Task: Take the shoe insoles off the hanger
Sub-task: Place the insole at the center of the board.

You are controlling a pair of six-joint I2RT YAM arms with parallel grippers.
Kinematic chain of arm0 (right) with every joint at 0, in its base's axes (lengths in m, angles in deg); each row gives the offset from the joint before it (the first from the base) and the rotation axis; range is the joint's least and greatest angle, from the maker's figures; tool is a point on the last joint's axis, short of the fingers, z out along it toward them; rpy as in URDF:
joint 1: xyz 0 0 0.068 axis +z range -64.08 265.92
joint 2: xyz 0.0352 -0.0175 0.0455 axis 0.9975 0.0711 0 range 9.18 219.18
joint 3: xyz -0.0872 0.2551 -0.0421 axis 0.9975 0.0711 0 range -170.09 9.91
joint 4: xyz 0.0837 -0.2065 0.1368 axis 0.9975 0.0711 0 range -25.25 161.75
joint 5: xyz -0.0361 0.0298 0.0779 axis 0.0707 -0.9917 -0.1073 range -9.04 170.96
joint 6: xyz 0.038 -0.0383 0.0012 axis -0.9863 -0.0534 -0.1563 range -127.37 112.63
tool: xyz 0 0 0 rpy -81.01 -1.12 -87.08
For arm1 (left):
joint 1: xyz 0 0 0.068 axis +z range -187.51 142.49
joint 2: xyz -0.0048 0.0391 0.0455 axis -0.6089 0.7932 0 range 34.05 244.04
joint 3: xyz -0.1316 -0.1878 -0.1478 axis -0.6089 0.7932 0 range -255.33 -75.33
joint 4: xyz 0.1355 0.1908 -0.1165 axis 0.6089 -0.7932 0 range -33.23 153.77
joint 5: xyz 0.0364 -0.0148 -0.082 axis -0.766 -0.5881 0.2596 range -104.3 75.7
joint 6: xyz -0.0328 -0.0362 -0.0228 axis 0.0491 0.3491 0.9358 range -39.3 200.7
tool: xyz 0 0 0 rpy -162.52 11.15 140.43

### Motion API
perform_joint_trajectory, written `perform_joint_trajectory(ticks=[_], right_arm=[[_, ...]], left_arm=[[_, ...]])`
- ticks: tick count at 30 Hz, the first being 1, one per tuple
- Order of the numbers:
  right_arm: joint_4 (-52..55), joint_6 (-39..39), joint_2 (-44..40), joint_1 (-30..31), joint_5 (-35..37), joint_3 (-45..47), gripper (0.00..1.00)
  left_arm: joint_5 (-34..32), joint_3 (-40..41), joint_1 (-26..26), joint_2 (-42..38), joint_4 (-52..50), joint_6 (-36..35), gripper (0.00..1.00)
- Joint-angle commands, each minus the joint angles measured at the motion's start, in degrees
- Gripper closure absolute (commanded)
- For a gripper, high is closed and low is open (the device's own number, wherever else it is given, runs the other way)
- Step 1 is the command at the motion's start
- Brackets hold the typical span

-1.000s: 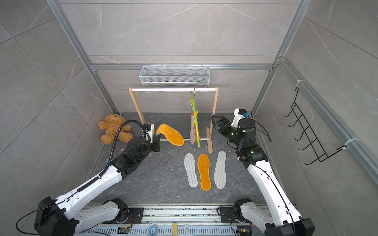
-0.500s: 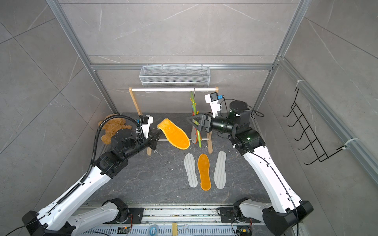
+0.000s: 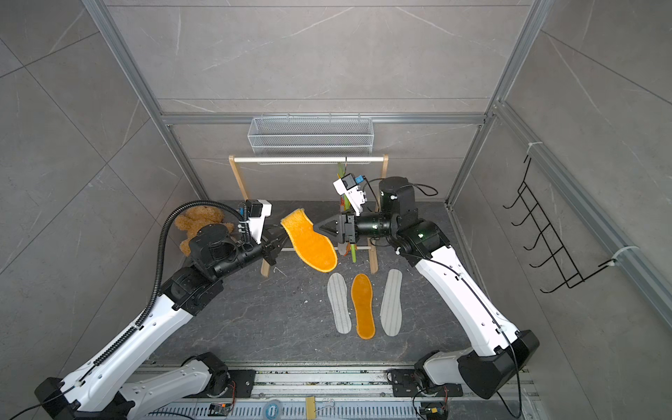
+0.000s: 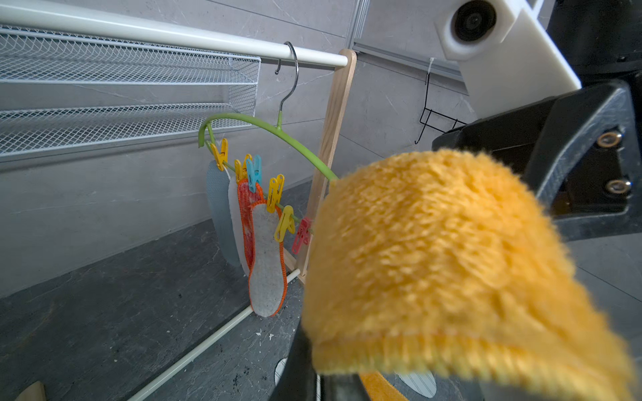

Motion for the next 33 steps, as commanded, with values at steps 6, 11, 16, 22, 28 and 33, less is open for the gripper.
perform_joint_trajectory(ticks=[6,11,16,22,28,33], right_arm=[[-3.64,-0.53,-1.59,1.33,-1.75,2.98,0.72],[-5.79,-2.36,-2.71,1.60,-1.14,4.49,0.90],[-7.63,-4.78,-2.71,1.76,-0.16,5.77,1.00],[-10.27,-7.49,-2.98,2.59,2.32,8.89,1.00],[-10.78,-9.45,-2.59,4.98,10.28,12.67,1.00],[-11.70,-12.44,-1.26,8.23,18.34,16.24,1.00]], left_arm=[[-0.08,-0.72,0.50,-1.06,0.65,0.81,1.00],[-0.98,-0.70,0.51,-0.89,0.62,1.40,1.00],[-4.35,-0.61,0.51,-0.88,-0.20,1.90,0.76],[-14.90,-0.11,0.52,-1.65,-3.48,3.62,0.01],[-35.42,2.37,1.20,-3.96,-9.10,8.75,0.00],[-44.87,6.54,3.73,-7.40,-14.12,14.97,0.00]])
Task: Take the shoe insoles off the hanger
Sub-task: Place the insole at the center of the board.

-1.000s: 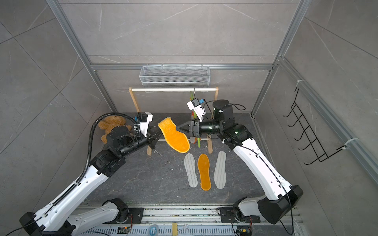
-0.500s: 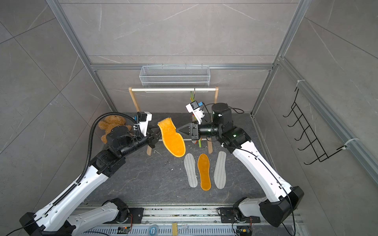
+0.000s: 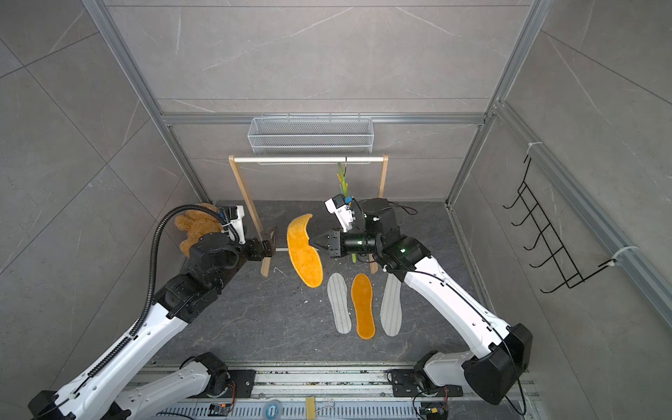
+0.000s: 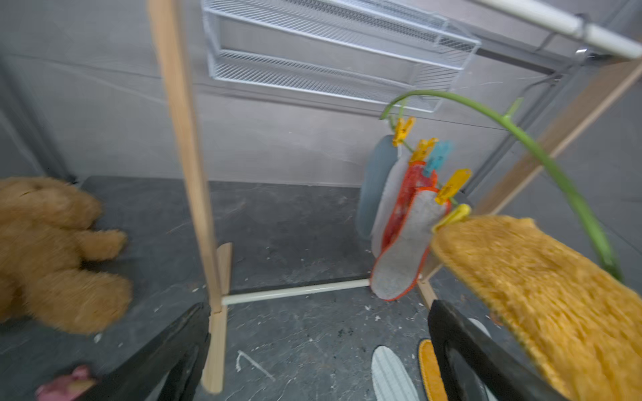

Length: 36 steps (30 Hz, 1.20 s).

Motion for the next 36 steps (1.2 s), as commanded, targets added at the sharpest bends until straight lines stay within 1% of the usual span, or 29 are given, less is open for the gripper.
perform_joint_trajectory(ticks=[1,5,8,17,24,36], right_arm=[[-1.96,-2.91,1.10,2.48,8.01,2.35,1.00],[-1.22,-3.88,2.33,6.30,15.69,4.70,1.00],[-1.42,-4.99,3.32,9.15,19.91,6.61,1.00],[-2.08,-8.03,7.12,16.48,28.70,10.55,1.00],[-3.22,-9.70,10.90,20.31,33.09,12.02,1.00],[-2.46,-9.90,19.52,20.89,37.37,11.19,1.00]], left_arm=[[-9.82,2.34,1.75,-3.04,-4.16,6.06,0.00],[-10.19,6.22,2.25,-5.28,-5.46,8.69,0.00],[-9.47,8.20,2.28,-6.08,-5.91,9.77,0.00],[-6.90,10.54,2.25,-6.25,-5.05,10.76,0.00],[-5.71,11.26,2.32,-6.08,-4.61,11.02,0.00],[-5.73,12.31,2.27,-6.97,-4.77,11.61,0.00]])
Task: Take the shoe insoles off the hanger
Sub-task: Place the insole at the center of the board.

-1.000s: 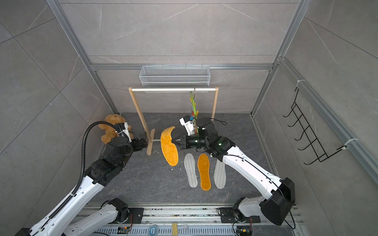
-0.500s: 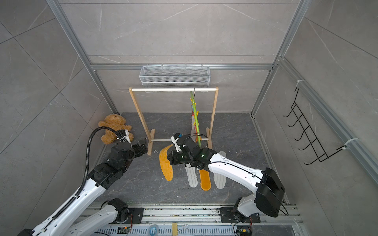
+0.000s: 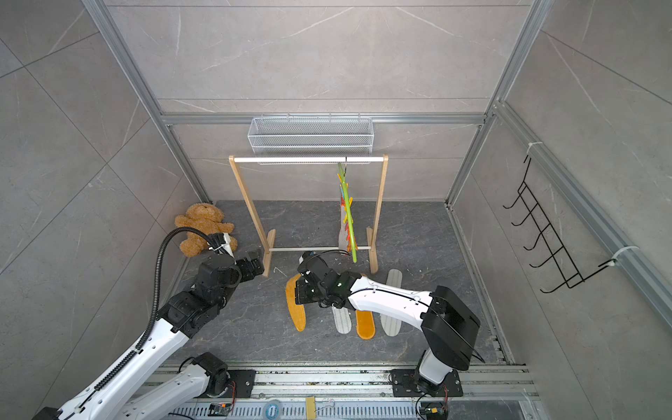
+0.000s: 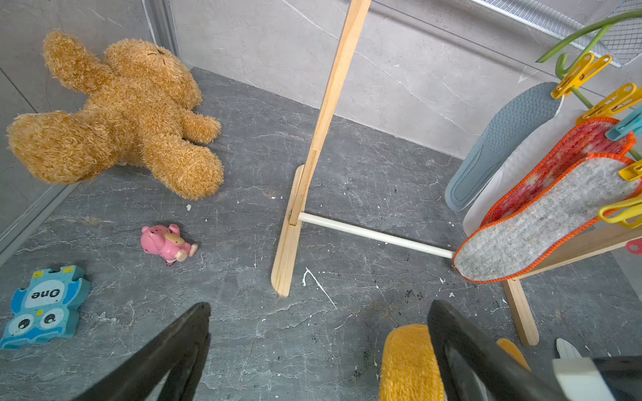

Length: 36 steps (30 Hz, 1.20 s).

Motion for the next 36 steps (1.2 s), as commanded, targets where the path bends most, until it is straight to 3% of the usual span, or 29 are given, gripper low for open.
perform_joint_trajectory(ticks=[1,13,36], right_arm=[[0.42,-0.87,2.39,0.20,2.84,0.13,1.00],[0.50,-3.34,5.19,-1.90,6.93,5.38,1.00],[-1.60,-1.43,4.65,-6.82,4.62,10.69,1.00]], left_arm=[[0.46,-0.01,0.04,-0.88,1.10,0.45,0.00],[2.91,-0.12,0.05,1.13,2.20,1.02,0.00],[4.97,-1.01,0.06,4.95,3.75,1.88,0.00]])
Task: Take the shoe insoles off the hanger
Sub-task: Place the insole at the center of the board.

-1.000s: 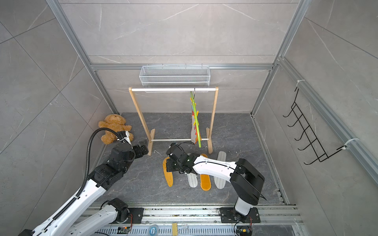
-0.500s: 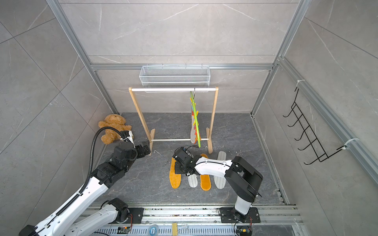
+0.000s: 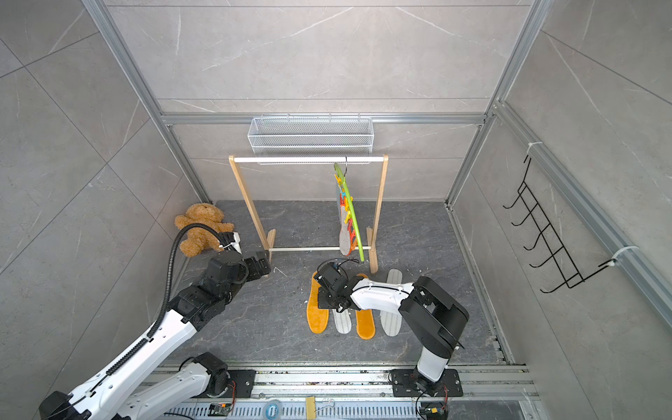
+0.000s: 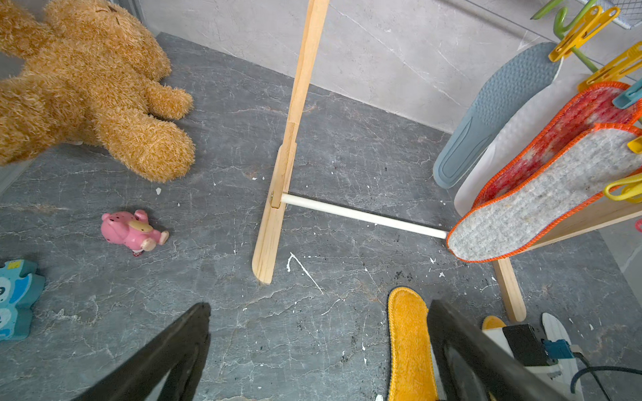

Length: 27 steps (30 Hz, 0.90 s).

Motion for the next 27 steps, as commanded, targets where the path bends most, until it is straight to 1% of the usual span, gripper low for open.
perform_joint_trajectory(ticks=[1,7,13,20,27], right_arm=[[-0.26,1.18,0.11,-0.22,-0.26,-0.02,1.00],[-0.57,1.81,0.67,-0.34,-1.11,-0.32,0.99],[-0.93,2.23,-0.16,-0.36,-1.66,-0.09,0.77],[-1.63,3.03,-2.63,-0.32,-3.28,1.28,0.59],[-4.97,5.58,-7.21,0.50,-6.53,4.32,0.35]], left_arm=[[0.65,-1.07,0.04,0.26,2.40,0.79,0.00],[0.94,-1.33,0.04,0.70,2.42,0.86,0.00],[1.31,-1.43,0.04,1.23,2.45,1.15,0.00],[1.58,-1.53,0.04,1.95,3.10,1.17,0.00],[2.31,-1.09,0.09,2.88,5.18,0.51,0.00]])
